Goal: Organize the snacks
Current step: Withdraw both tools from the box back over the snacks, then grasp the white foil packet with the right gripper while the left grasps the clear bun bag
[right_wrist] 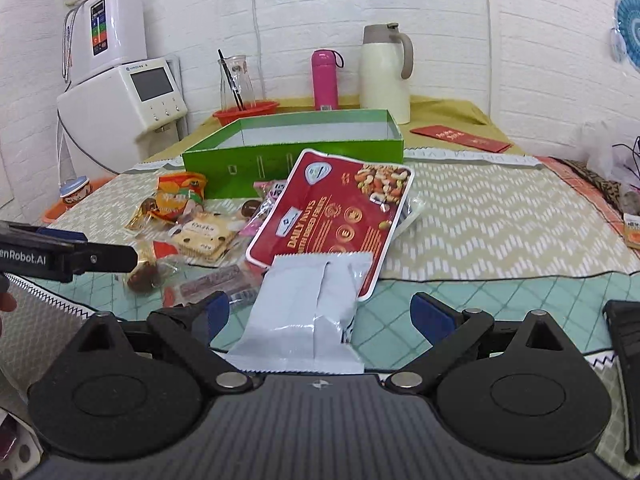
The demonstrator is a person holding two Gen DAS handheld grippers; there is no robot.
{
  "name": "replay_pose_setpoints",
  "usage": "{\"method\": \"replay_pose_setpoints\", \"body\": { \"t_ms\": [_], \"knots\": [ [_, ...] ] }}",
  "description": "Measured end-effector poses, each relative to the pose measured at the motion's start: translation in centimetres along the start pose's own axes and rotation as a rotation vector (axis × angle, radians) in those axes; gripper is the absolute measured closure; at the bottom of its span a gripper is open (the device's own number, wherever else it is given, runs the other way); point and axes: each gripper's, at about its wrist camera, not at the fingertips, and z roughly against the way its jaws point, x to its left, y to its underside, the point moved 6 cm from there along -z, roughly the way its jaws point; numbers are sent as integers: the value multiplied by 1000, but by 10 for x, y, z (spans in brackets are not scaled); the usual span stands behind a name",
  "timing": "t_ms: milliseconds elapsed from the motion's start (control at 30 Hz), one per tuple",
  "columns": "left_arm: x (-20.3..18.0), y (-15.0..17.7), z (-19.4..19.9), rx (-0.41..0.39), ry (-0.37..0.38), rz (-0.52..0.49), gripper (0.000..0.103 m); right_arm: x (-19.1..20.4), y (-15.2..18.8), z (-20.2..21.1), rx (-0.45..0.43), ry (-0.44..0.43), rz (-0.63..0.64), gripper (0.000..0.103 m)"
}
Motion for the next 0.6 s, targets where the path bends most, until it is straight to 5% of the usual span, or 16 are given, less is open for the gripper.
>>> {"method": "replay_pose_setpoints", "body": {
  "t_ms": [600],
  "knots": [
    [6, -1, -18, 34, 99, 48, 15, 7, 17, 0, 34, 36, 55, 2]
  ]
}}
